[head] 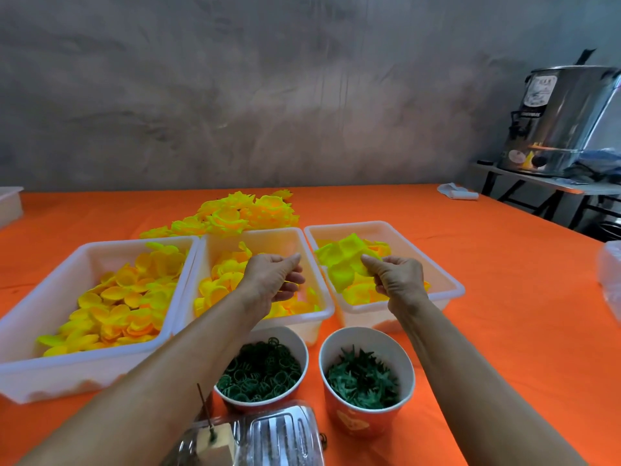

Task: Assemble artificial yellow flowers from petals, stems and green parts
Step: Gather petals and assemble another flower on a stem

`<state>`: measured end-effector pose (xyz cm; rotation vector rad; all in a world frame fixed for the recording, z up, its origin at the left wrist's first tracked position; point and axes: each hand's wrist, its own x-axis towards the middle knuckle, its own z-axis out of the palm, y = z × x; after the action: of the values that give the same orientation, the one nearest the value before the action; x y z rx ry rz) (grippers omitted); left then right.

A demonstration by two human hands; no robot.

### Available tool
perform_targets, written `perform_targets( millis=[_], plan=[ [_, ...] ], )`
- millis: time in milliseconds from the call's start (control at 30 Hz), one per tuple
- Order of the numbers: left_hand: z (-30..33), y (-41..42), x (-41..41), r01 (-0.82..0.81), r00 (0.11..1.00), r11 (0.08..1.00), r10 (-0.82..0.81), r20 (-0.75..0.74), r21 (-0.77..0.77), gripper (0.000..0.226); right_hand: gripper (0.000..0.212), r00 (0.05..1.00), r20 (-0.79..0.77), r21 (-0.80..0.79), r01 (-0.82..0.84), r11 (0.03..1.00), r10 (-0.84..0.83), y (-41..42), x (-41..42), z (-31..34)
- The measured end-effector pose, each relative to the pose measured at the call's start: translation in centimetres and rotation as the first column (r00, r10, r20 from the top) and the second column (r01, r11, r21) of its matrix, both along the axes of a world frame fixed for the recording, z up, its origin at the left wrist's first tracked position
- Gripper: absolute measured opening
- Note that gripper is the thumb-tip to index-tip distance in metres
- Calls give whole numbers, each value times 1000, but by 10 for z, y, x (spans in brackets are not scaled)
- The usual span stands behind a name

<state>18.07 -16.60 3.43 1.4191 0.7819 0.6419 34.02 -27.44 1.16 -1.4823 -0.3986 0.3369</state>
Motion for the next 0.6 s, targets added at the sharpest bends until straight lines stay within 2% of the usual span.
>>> perform_targets(
  millis=[133, 267, 367, 433, 500, 600],
  plan=[
    [1, 2, -9, -17, 1000, 1000, 17, -22, 22, 28, 32, 987, 46, -109, 158, 981, -153, -3, 6, -9],
    [1, 4, -17, -17, 999, 999, 18, -27, 33, 30, 13, 986, 41, -223, 168, 960, -163, 0, 6, -11],
    [0, 5, -24, -27, 999, 999, 28, -24, 31, 29, 37, 983, 88, -301, 178, 937, -159, 1, 6, -9],
    [0, 6, -29, -38, 999, 999, 39, -21, 22, 29, 44, 977, 145, -356, 202, 913, -160, 1, 6, -8],
    [-1, 6, -34, -50, 998, 999, 51, -24, 13, 28, 42, 970, 189, -408, 216, 887, -150, 0, 6, -8],
    [1, 5, -43, -65, 997, 998, 65, -30, 12, 29, 23, 969, 213, -453, 214, 866, -127, -1, 5, -8]
  ],
)
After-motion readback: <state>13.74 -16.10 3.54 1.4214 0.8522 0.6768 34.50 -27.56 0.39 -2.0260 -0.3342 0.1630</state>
